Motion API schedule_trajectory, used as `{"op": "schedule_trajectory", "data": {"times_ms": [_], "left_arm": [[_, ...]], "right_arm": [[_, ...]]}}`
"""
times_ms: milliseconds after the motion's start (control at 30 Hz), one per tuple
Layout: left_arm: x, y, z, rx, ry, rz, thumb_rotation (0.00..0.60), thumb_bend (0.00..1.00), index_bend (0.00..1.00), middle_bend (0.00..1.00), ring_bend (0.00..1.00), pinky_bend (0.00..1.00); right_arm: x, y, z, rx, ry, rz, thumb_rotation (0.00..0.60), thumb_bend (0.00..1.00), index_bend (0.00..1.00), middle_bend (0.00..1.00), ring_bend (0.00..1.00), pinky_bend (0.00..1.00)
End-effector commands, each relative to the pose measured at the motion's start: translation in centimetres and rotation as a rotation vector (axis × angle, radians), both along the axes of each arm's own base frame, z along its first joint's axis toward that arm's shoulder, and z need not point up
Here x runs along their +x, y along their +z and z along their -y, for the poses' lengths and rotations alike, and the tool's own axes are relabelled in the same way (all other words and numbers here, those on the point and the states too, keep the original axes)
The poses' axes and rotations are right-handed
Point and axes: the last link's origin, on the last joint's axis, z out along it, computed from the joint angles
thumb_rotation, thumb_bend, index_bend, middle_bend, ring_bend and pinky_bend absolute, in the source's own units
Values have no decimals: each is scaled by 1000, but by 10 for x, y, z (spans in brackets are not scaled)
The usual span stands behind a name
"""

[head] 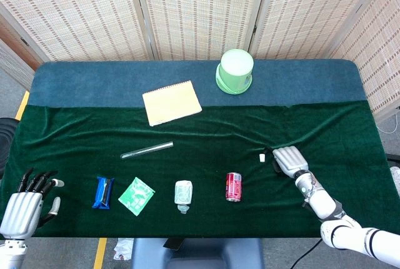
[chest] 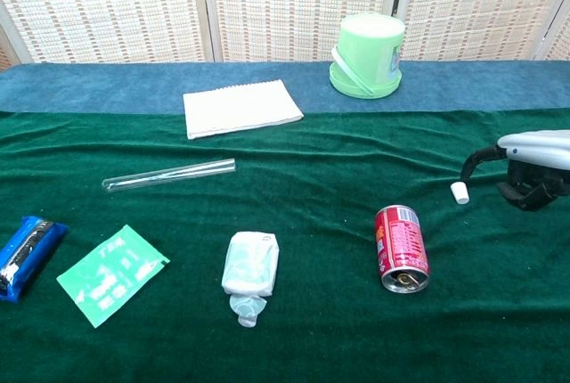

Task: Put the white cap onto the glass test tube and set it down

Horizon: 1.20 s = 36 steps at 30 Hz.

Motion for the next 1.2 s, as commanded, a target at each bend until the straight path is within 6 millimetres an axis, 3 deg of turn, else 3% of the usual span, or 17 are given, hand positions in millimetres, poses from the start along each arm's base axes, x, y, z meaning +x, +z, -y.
{"op": "schedule_trajectory", "data": {"times_ms": [33, 767, 1200], "left_arm": [[-1, 0, 0, -2, 2, -1, 600, 530, 392, 250, 209, 3], [0, -4, 0, -17, 8, -4, 600, 530, 396, 249, 209, 3], [-2, -2, 1, -9, 12, -2, 600, 530, 391, 250, 209, 3]], "right_arm": [[0, -4, 1, 10, 0, -6, 600, 750, 225, 926, 1000, 1000], [5, 10, -41, 31, 66, -23, 600, 750, 227, 927, 1000, 1000], [15, 22, -45, -18, 116, 1, 600, 749, 227, 926, 1000, 1000]]}}
